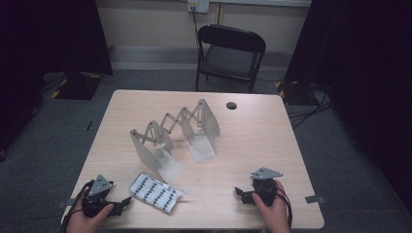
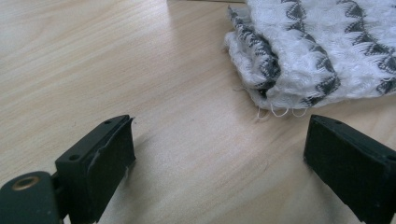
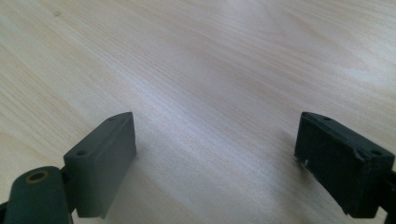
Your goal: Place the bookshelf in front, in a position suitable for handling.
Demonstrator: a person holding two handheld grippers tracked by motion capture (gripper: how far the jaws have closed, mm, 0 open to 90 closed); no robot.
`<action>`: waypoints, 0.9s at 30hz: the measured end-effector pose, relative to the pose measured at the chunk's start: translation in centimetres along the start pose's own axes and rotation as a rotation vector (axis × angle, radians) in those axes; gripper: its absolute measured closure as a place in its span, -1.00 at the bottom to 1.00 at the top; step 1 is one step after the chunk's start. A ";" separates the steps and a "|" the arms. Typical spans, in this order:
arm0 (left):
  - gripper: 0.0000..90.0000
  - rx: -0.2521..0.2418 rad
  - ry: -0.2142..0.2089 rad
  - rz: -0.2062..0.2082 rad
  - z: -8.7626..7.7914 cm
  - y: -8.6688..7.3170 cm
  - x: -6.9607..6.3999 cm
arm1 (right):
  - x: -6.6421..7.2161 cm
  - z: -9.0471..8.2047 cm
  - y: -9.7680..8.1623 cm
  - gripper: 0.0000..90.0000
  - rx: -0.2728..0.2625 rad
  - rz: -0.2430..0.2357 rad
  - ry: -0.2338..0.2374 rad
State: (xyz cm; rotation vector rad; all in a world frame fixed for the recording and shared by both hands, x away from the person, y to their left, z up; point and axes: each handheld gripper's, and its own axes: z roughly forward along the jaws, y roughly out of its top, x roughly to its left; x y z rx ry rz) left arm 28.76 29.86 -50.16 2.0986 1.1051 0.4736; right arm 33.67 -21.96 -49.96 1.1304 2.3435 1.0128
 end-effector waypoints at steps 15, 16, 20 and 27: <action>-0.54 0.000 -0.013 -0.016 -0.7 0.5 -0.7 | 0.0 0.0 0.0 -0.73 0.000 0.001 0.001; -0.53 0.000 -0.013 -0.016 -0.7 0.5 -0.7 | 0.0 0.0 0.0 -0.73 0.000 0.001 0.001; -0.47 -0.026 -0.031 -0.003 -1.6 1.7 -1.8 | 0.0 0.0 0.0 -0.73 0.000 0.001 0.001; -0.17 -0.029 -0.117 0.041 -1.1 4.5 -4.9 | 0.0 0.0 0.0 -0.73 0.000 0.002 -0.001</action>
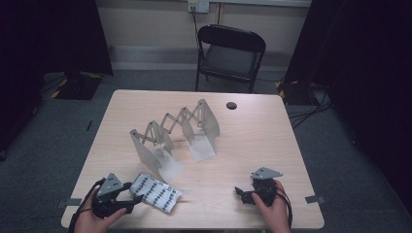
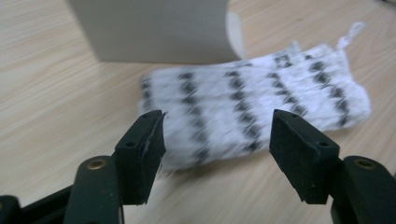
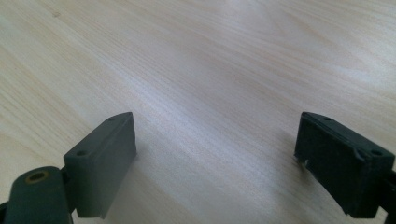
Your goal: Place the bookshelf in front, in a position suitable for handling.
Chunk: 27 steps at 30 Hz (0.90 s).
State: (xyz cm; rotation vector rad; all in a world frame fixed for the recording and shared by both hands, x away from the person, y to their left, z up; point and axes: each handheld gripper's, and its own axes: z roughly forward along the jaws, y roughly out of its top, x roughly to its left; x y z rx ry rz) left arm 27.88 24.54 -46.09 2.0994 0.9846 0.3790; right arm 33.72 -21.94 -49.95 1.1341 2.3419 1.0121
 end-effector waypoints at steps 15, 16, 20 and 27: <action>-0.27 0.091 0.054 0.080 3.0 0.9 0.8 | 0.0 0.0 0.0 -0.73 0.000 0.001 -0.001; -0.28 0.084 0.080 0.075 2.7 1.1 1.4 | 0.0 0.0 0.0 -0.73 0.000 0.001 -0.001; -0.23 0.078 0.087 0.043 3.0 1.1 2.5 | 0.0 0.0 0.0 -0.73 -0.001 0.002 -0.002; -0.24 0.073 0.096 0.018 4.3 1.4 3.7 | 0.0 0.1 0.1 -0.73 -0.002 0.000 -0.004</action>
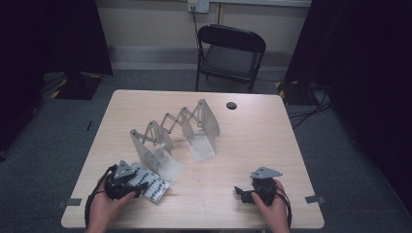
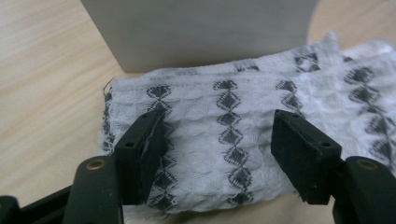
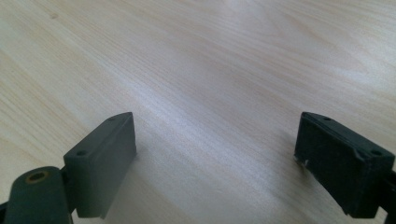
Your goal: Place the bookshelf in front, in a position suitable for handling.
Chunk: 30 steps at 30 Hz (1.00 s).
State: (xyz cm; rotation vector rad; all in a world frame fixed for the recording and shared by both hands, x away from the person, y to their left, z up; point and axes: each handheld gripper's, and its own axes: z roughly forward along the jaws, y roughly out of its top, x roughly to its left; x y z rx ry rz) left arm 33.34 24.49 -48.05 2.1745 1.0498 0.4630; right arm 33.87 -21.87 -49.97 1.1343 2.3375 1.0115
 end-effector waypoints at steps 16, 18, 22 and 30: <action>-0.25 0.002 -0.022 0.001 -2.4 0.3 -1.4 | 0.0 0.0 0.0 -0.73 0.001 0.002 0.000; -0.25 0.010 -0.020 -0.011 -2.0 -0.1 -1.5 | 0.0 0.0 0.0 -0.73 0.001 0.001 0.000; -0.30 0.017 -0.023 -0.042 -1.0 -0.6 -1.2 | 0.0 0.0 0.0 -0.73 0.001 0.002 0.000; -0.33 0.004 -0.010 -0.043 0.0 -0.7 -0.5 | 0.0 0.0 0.0 -0.73 0.002 0.002 0.000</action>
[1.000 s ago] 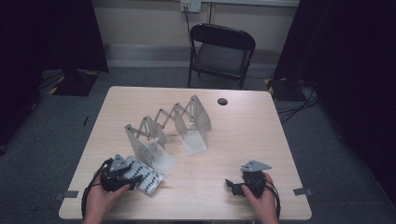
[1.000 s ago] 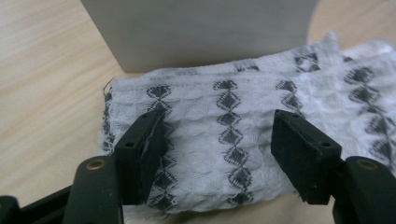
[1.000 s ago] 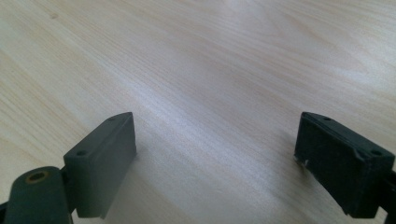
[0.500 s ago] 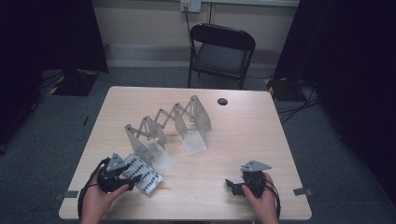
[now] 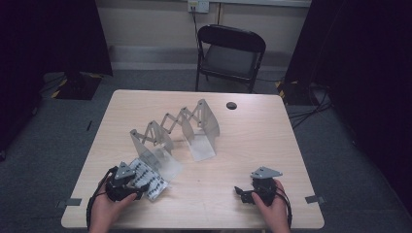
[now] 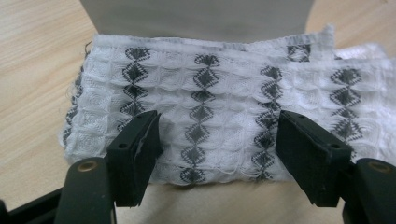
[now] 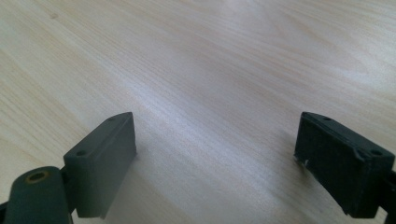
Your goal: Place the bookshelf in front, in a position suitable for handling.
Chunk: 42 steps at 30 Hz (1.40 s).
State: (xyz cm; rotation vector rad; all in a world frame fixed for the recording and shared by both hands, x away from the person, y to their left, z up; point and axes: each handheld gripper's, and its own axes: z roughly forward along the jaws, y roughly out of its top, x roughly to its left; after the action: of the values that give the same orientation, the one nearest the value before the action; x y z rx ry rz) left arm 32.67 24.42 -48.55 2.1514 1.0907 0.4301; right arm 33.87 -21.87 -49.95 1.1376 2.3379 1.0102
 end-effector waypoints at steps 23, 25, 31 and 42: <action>0.34 0.059 -0.017 0.026 0.1 0.8 -0.7 | 0.0 0.0 0.0 -0.73 -0.001 -0.002 0.000; 0.44 0.059 -0.022 0.032 0.1 0.9 -0.7 | 0.0 0.0 0.0 -0.73 -0.001 -0.002 0.000; 0.64 0.049 -0.019 0.032 0.0 0.8 -0.9 | 0.0 0.0 0.0 -0.73 -0.001 -0.002 0.000; 0.69 0.021 -0.017 -0.021 -0.3 0.6 -1.0 | 0.0 0.0 0.0 -0.73 0.000 0.000 0.000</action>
State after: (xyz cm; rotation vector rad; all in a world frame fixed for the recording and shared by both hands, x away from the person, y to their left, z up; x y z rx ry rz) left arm 32.23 23.49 -47.94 2.1563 1.1120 0.3917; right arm 33.86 -21.87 -49.95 1.1375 2.3379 1.0104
